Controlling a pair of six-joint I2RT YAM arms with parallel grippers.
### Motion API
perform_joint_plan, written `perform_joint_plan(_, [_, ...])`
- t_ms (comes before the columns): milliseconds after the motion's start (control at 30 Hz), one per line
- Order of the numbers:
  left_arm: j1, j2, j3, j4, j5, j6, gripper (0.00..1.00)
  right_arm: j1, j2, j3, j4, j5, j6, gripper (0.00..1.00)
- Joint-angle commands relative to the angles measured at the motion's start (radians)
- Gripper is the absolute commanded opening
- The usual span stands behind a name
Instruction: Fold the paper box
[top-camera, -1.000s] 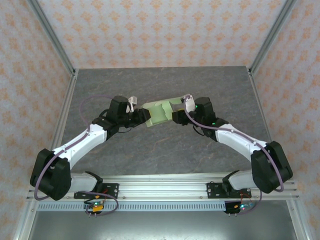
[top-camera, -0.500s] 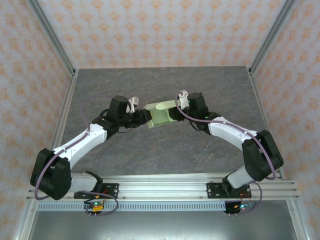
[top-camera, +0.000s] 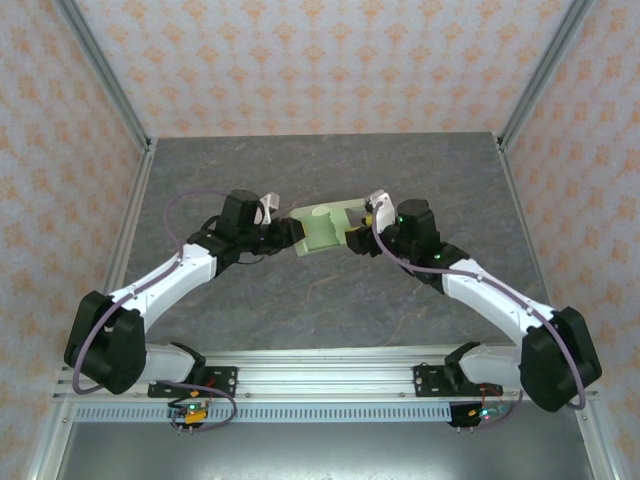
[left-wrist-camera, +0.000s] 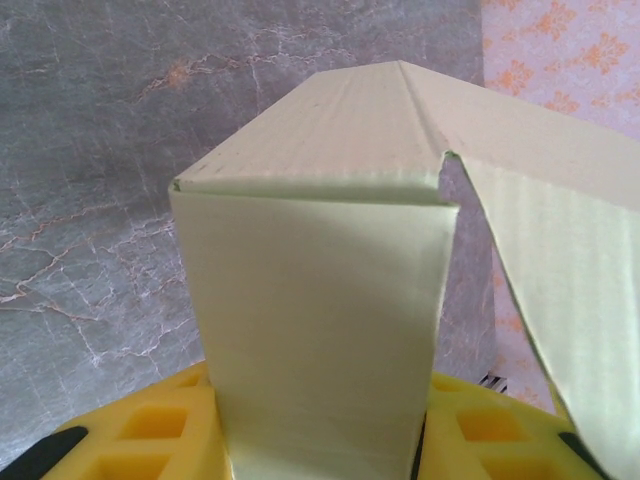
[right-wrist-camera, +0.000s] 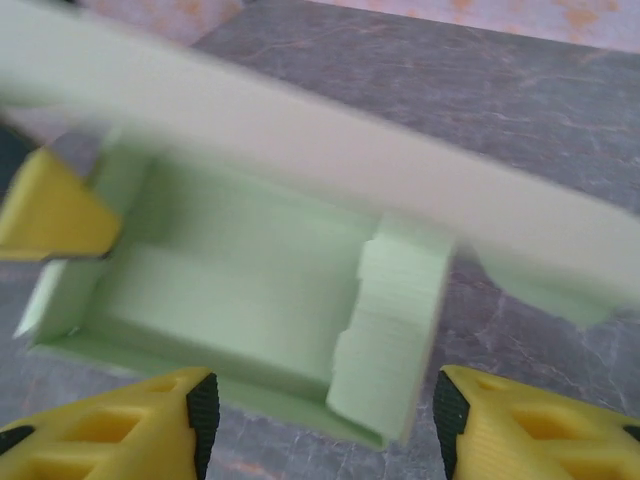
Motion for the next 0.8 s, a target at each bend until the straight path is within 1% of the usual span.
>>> perform_joint_plan(0, [0.003,0.012,0.050,-0.009,0.001,-0.009,0.34,0.025,-0.010,-0.023,-0.095,-0.148,-0.203,0.59])
perform_joint_plan(100, [0.003,0.004,0.045,-0.006,-0.006,-0.011,0.33,0.032,0.008,0.018,-0.170,-0.209,-0.256,0.56])
perform_joint_plan(200, [0.004,0.000,0.047,-0.017,0.001,-0.006,0.33,0.031,0.070,0.081,-0.230,-0.190,-0.261,0.50])
perform_joint_plan(333, [0.003,-0.027,0.032,-0.012,0.001,-0.004,0.33,0.022,0.153,0.139,-0.205,-0.045,-0.154,0.43])
perform_joint_plan(400, [0.002,-0.032,0.035,-0.018,0.014,0.013,0.33,-0.004,0.175,0.156,-0.175,-0.023,-0.070,0.39])
perform_joint_plan(500, [0.000,-0.038,0.040,-0.033,0.041,0.043,0.33,-0.043,0.201,0.191,-0.160,-0.064,0.050,0.40])
perform_joint_plan(567, [0.000,-0.049,0.035,-0.032,0.041,0.053,0.33,-0.051,0.213,0.215,-0.167,-0.070,0.102,0.44])
perform_joint_plan(667, [0.001,-0.061,0.034,-0.034,0.049,0.068,0.33,-0.053,0.233,0.237,-0.179,-0.049,0.129,0.48])
perform_joint_plan(767, [-0.001,-0.071,0.031,-0.025,0.055,0.066,0.33,-0.054,0.263,0.264,-0.199,-0.003,0.144,0.49])
